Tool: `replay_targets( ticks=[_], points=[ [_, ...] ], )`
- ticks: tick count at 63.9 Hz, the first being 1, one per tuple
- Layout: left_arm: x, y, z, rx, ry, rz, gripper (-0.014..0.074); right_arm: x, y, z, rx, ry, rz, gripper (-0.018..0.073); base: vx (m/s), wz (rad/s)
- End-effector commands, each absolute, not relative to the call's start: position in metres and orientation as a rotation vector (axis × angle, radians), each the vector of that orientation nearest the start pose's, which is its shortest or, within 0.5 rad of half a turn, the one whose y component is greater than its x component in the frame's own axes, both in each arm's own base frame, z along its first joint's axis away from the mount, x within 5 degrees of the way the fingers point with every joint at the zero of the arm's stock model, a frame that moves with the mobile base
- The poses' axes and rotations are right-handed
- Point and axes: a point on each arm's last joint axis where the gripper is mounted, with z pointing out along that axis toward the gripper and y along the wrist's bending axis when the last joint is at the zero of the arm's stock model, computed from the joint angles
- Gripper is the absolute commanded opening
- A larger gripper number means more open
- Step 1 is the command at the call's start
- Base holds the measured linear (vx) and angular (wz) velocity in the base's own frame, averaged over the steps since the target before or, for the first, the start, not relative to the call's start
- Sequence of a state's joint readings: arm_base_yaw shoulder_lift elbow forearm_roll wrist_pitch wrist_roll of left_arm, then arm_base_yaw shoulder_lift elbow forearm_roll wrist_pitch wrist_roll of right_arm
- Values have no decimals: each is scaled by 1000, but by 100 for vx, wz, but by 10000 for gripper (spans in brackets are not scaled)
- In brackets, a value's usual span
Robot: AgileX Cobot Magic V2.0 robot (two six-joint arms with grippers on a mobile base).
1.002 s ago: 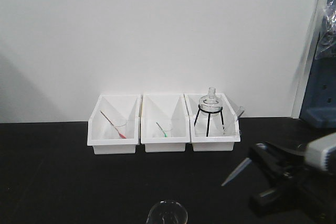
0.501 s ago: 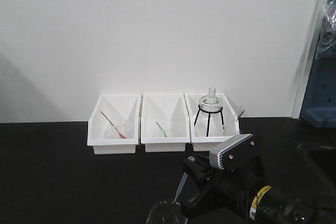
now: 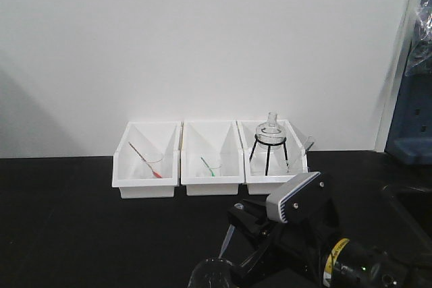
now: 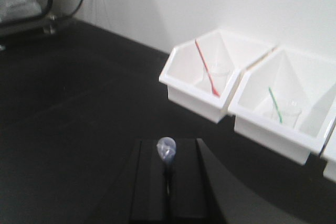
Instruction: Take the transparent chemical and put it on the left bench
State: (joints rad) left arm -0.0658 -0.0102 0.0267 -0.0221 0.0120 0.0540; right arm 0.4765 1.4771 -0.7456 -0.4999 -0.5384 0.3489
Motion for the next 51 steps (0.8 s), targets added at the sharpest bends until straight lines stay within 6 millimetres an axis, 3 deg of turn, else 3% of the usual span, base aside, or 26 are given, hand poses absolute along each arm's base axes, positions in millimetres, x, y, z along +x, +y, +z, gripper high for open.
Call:
replay_targets(
  ticks=[1,9,25,35,46,51],
  points=[
    [55,-4,206,64,1429,-35,-3,262,162,297,-611,1467,550,-3,0,0],
    [55,-4,206,64,1429,-35,-3,263,163,291,-622,1509,552,-3,0,0],
    [55,-4,206,64,1429,-35,-3,276,175,255,-694,1593,574,0,0,0],
    [55,-4,206,64,1429,-35,-3,280,177,243,-699,1632,576,29,0,0],
    [55,-4,206,64,1429,-35,-3,282,178,237,-690,1654,590,169,0,0],
    [55,-4,206,64,1429,-35,-3,283,179,235,-681,1660,604,292,0,0]
  ],
)
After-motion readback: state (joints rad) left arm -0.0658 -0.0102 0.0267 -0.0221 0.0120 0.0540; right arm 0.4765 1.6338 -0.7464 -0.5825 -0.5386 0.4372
